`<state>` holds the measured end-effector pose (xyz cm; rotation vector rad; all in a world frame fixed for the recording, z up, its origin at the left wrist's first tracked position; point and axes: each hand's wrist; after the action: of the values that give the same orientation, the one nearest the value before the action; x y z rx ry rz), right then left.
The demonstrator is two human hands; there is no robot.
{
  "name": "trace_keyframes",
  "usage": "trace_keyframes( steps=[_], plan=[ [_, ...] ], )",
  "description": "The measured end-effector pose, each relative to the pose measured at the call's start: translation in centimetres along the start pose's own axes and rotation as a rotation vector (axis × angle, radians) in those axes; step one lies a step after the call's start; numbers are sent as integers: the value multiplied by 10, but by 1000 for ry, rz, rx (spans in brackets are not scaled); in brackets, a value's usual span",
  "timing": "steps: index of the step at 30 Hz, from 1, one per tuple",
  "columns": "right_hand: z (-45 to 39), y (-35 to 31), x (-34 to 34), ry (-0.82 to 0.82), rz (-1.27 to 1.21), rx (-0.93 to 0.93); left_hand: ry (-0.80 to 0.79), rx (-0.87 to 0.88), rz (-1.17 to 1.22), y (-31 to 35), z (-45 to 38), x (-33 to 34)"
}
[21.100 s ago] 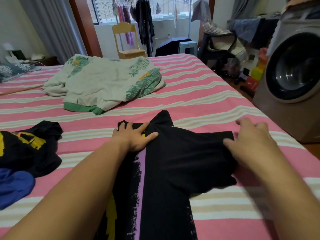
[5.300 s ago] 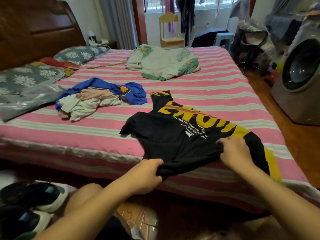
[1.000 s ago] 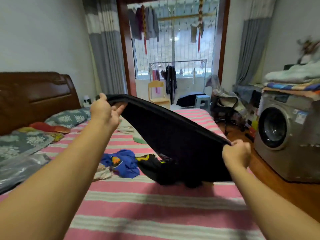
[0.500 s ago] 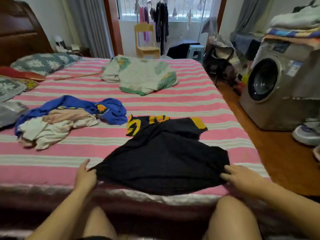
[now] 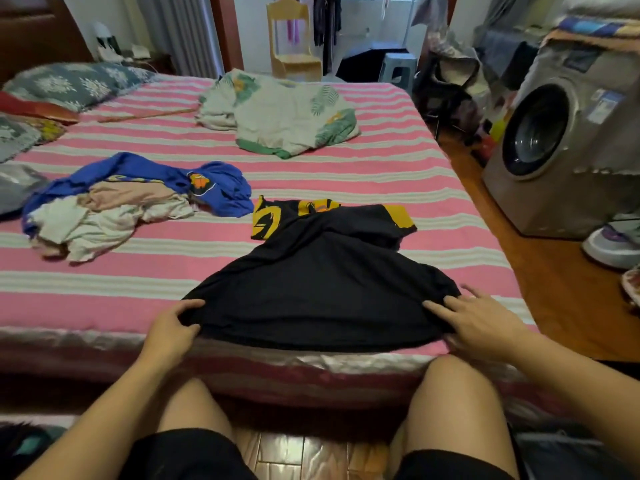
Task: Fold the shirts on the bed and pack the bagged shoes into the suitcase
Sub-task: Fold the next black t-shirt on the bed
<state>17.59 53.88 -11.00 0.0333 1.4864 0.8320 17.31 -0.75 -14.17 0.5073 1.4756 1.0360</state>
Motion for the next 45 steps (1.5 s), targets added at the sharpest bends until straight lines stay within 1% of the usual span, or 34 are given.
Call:
trace_keyframes(
  steps=[2, 4, 5, 6, 8, 9, 11, 12, 13, 14, 15, 19, 21, 23, 24, 26, 27, 28, 29, 30, 31, 32, 33, 34, 35, 36, 38, 39, 40, 41, 42, 43, 44, 45],
  plan=[
    [7, 11, 10, -173, 44, 147, 15, -29, 39, -4, 1, -4],
    [21, 13, 7, -195, -34, 382, 41, -57, 68, -8, 2, -6],
    [28, 12, 2, -265, -120, 498, 48, -71, 71, -9, 3, -6],
    [33, 11, 0, -286, -163, 592, 52, -83, 78, -10, 4, -5],
    [37, 8, 2, -236, -229, 754, 53, -101, 82, -14, 5, -2],
    [36, 7, 4, -190, -261, 772, 46, -101, 81, -15, 6, 0],
    [24, 2, 9, 101, -264, 655, 52, -127, 120, -16, 4, 6],
    [16, -3, 9, 203, -237, 554, 62, -141, 149, -15, 3, 8],
    [7, -7, 7, 246, -216, 437, 69, -153, 163, -16, 2, 11],
    [-1, -10, 4, 249, -188, 337, 86, -173, 192, -15, 3, 13],
    [-7, -13, -1, 193, -177, 286, 103, -171, 192, -16, 3, 15],
    [-13, -13, -14, -40, -173, 277, 154, -168, 249, -10, 3, 8],
    [-6, -8, -18, -37, -254, 303, 171, -161, 279, -11, 4, 2],
    [10, -4, -10, 31, -388, 331, 190, -176, 337, -10, 6, -1],
    [21, -1, -1, 67, -397, 315, 194, -205, 444, -10, 6, -2],
    [44, 4, 25, 77, -292, 234, 183, -329, 747, -8, 5, -1],
    [54, 6, 32, 62, -236, 228, 174, -401, 856, -8, 6, 0],
    [62, 8, 37, 59, -195, 240, 186, -432, 887, -10, 7, 1],
    [68, 9, 39, 69, -170, 266, 180, -433, 849, -11, 8, 3],
    [69, 9, 39, 90, -147, 281, 167, -393, 726, -9, 8, 4],
    [68, 6, 37, 117, -137, 286, 153, -359, 691, -7, 8, 4],
    [64, 5, 34, 161, -170, 284, 143, -310, 547, -8, 5, 6],
    [58, 3, 30, 169, -266, 297, 83, -287, 375, -7, 0, 8],
    [50, 3, 28, 140, -398, 346, 21, -266, 244, -7, -7, 10],
    [42, 1, 24, 55, -547, 417, -34, -274, 163, -4, -12, 14],
    [32, 1, 23, -35, -668, 472, -82, -295, 163, 4, -14, 18],
    [13, 1, 17, -206, -713, 521, -214, -293, 122, 30, -9, 20],
    [4, 3, 11, -324, -719, 520, -370, -287, 132, 49, -6, 19],
    [-3, 5, -2, -477, -748, 497, -552, -292, 173, 72, -3, 12],
    [-8, 11, -18, -634, -853, 442, -735, -281, 269, 91, -4, 3],
    [-14, 21, -33, -787, -1061, 355, -885, -251, 394, 113, -6, -7],
    [-21, 31, -50, -918, -1328, 260, -971, -199, 514, 129, -17, -18],
    [-31, 43, -64, -973, -1571, 199, -997, -144, 612, 144, -30, -24],
    [-45, 54, -73, -956, -1742, 191, -972, -119, 712, 159, -45, -22]
  ],
)
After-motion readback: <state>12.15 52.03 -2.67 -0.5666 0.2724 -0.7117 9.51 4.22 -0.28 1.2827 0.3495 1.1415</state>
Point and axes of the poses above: each hand's wrist, its own z-axis away from the middle knuckle, its own x-axis out of the palm, y = z × x, and after that the axes turned 6 degrees about z, right-handed
